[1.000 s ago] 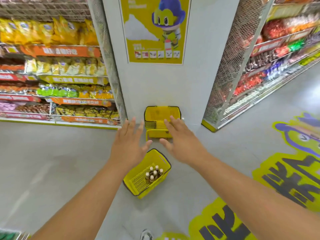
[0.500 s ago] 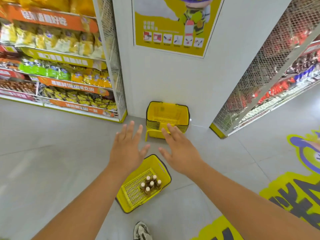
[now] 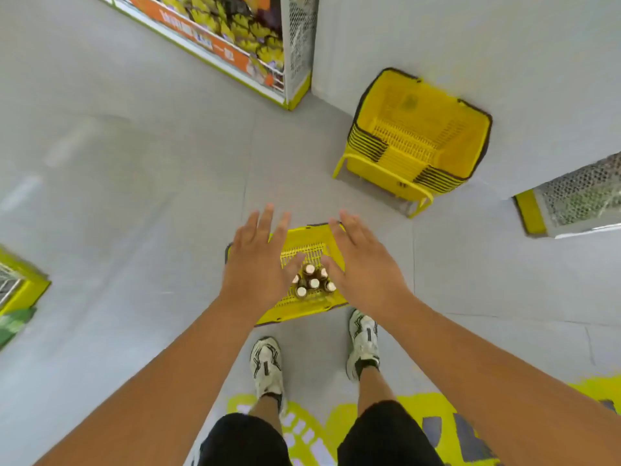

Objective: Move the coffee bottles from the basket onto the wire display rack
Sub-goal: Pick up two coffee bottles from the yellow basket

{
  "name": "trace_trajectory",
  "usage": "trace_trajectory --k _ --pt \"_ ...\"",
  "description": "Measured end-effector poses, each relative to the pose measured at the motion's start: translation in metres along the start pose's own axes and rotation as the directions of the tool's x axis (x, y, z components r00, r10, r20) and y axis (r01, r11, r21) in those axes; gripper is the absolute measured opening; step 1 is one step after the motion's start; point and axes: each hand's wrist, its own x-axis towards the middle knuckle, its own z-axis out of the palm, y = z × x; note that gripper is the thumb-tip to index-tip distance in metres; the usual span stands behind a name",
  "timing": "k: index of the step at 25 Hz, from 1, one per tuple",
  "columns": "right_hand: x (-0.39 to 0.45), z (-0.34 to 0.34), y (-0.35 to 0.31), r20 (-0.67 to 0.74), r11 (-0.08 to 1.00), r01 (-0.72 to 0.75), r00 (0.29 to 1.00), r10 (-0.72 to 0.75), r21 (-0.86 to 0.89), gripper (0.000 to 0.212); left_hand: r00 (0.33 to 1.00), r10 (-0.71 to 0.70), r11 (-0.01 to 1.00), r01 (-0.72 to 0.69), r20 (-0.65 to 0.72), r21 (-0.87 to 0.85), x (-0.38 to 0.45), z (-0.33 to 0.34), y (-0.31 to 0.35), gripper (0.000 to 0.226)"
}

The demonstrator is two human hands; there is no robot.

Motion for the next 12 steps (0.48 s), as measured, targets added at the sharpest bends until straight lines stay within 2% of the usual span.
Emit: trace_trajectory --k 4,8,12 --pt "0.042 0.100 0.051 0.139 0.991 0.126 0.983 -0.119 -0.043 0.070 0.993 -0.096 0.995 0.095 0.065 0.017 0.016 0.110 -0.020 0.076" --pt "0.069 0.194 0.103 0.273 0.971 0.225 0.942 -0.196 -0.079 0.068 0.966 -0.204 0.979 0.205 0.156 0.007 0.015 0.226 -0.034 0.075" --pt "0.090 0.276 0.146 0.325 0.974 0.203 0.932 -0.161 -0.100 0.069 0.935 -0.252 0.966 0.256 0.249 0.015 0.015 0.312 -0.045 0.076"
